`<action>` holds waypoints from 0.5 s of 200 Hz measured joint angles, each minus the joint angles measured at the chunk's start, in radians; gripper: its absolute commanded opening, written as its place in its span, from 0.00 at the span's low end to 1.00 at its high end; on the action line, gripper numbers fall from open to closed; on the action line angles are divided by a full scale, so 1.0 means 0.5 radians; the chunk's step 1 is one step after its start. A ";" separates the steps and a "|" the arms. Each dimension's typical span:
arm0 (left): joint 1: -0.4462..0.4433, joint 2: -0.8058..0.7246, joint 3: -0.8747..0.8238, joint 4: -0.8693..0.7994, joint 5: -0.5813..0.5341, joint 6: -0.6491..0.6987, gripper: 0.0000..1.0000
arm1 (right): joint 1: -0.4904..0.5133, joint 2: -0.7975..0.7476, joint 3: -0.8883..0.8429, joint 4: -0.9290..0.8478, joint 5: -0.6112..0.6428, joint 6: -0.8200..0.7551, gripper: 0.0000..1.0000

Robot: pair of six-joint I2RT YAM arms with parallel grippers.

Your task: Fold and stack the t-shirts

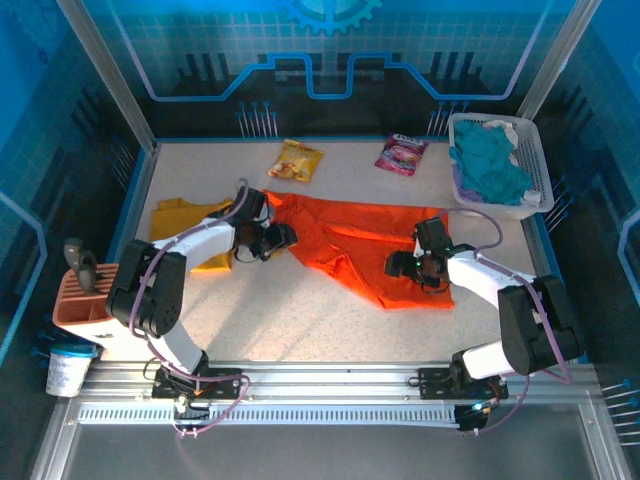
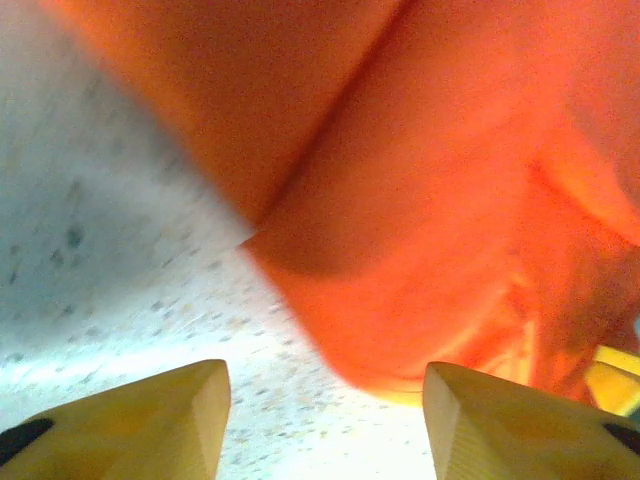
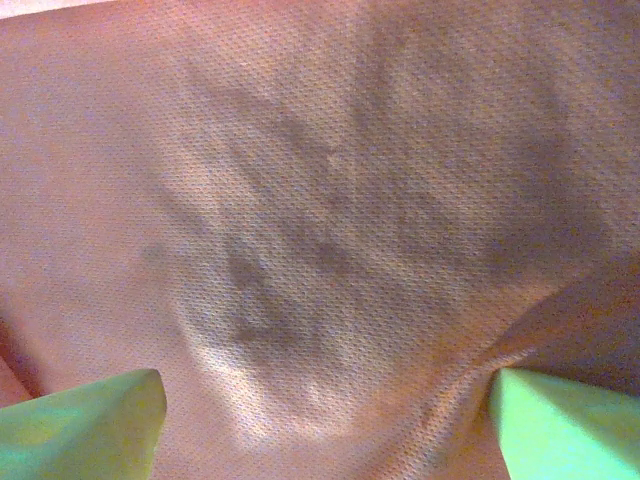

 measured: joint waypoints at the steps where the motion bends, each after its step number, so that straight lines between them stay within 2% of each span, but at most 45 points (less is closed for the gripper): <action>1: -0.001 0.001 -0.012 0.005 0.000 -0.004 0.57 | 0.000 0.000 0.000 0.000 0.000 0.000 0.85; 63: -0.013 0.099 -0.095 0.303 0.000 -0.076 0.54 | 0.000 0.001 0.002 -0.002 0.000 0.000 0.85; 100: -0.013 0.211 -0.060 0.402 0.002 -0.124 0.32 | 0.000 0.001 0.002 -0.002 0.000 0.000 0.85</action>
